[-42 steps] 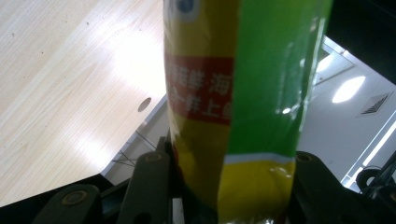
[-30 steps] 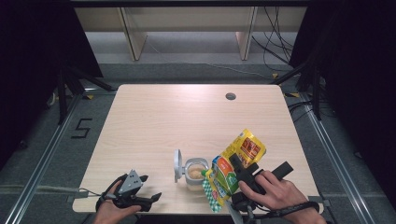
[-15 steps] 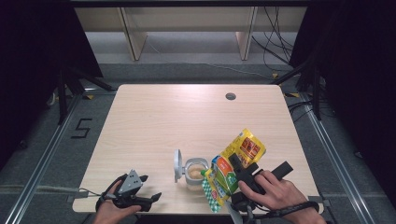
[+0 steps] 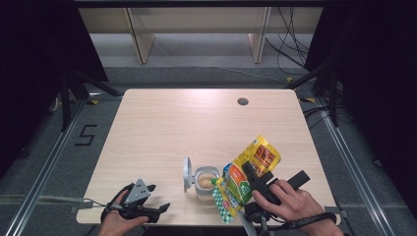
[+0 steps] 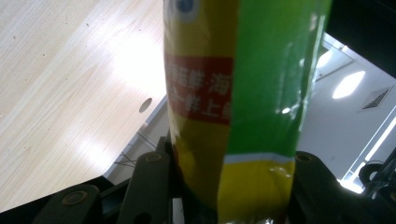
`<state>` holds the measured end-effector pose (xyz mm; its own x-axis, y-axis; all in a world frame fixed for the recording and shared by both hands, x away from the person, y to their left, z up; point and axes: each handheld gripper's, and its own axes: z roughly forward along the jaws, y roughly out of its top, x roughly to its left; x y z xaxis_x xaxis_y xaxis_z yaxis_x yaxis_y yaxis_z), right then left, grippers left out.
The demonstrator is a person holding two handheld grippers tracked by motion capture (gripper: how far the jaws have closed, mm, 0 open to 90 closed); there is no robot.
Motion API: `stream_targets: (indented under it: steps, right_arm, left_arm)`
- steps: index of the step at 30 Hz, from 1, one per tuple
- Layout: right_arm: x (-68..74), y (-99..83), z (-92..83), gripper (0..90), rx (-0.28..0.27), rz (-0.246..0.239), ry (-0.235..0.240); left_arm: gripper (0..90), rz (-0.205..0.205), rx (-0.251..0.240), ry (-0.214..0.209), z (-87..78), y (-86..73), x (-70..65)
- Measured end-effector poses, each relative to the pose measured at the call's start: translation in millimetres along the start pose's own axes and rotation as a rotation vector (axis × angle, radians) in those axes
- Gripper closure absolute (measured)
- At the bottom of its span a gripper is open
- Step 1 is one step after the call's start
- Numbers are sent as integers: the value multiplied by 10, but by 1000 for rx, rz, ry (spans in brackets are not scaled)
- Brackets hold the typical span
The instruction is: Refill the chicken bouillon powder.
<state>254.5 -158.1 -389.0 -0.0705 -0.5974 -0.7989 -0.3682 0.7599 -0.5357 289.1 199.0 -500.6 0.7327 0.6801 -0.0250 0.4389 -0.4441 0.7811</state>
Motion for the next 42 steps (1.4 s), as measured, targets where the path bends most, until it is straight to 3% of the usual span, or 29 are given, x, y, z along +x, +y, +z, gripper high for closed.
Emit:
stream_targets:
  steps: [21, 23, 24, 25, 28, 32, 35, 37, 42]
  right_arm:
    - [9, -26, 6, 660, 6, 13, -8]
    - [3, -30, 6, 660, 8, 15, -10]
    - [-1, -33, 7, 660, 6, 14, -9]
    - [-11, -38, 4, 660, 8, 5, -4]
    - [-14, -48, 6, 660, 7, 14, -13]
    - [-28, -52, 5, 660, 10, 19, -17]
    - [-28, -46, 8, 660, 8, 22, -19]
    - [-26, -41, 9, 661, 10, 17, -16]
    - [-8, -36, 25, 661, 6, 34, -20]
  left_arm:
    - [194, -1, 0, 1, -1, 0, -1]
    - [194, 9, 0, -6, 3, 1, -1]
    - [194, 40, 10, 3, -3, 8, 15]
    - [194, 5, 20, -15, -8, 8, 0]
    - [194, -2, 0, -1, 2, 2, -1]
    - [194, 29, 11, 2, -10, 12, 11]
    - [194, -3, -2, -1, 0, 1, 0]
    - [194, 24, -6, 1, -3, 7, 16]
    - [194, 23, -2, -2, -10, 8, 15]
